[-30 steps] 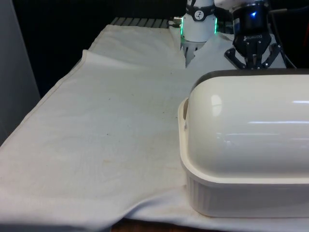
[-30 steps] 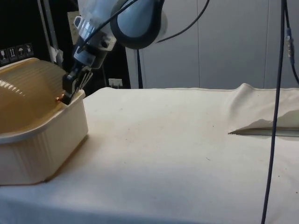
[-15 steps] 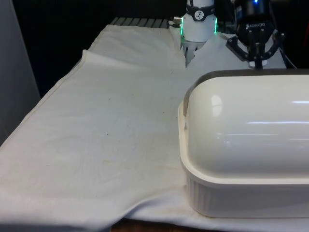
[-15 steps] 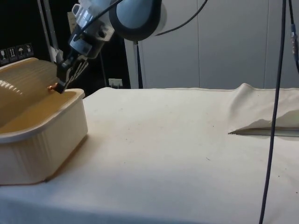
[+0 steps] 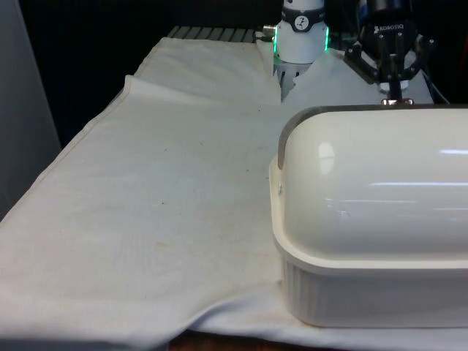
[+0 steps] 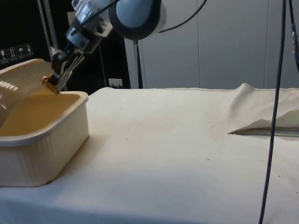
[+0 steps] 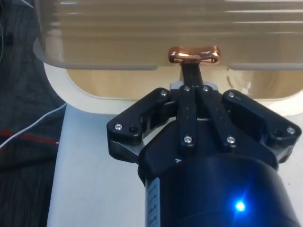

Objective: Open the lid, then close it.

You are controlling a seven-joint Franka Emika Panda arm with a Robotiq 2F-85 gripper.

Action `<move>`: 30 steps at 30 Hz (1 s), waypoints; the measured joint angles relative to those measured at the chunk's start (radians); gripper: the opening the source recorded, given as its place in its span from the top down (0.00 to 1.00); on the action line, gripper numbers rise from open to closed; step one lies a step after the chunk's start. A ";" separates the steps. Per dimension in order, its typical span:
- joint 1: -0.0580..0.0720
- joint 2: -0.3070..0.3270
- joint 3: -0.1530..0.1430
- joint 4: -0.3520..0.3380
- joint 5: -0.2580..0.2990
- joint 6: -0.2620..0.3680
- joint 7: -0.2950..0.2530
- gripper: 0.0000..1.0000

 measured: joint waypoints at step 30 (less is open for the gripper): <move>0.005 0.095 0.018 0.155 0.000 0.103 0.000 1.00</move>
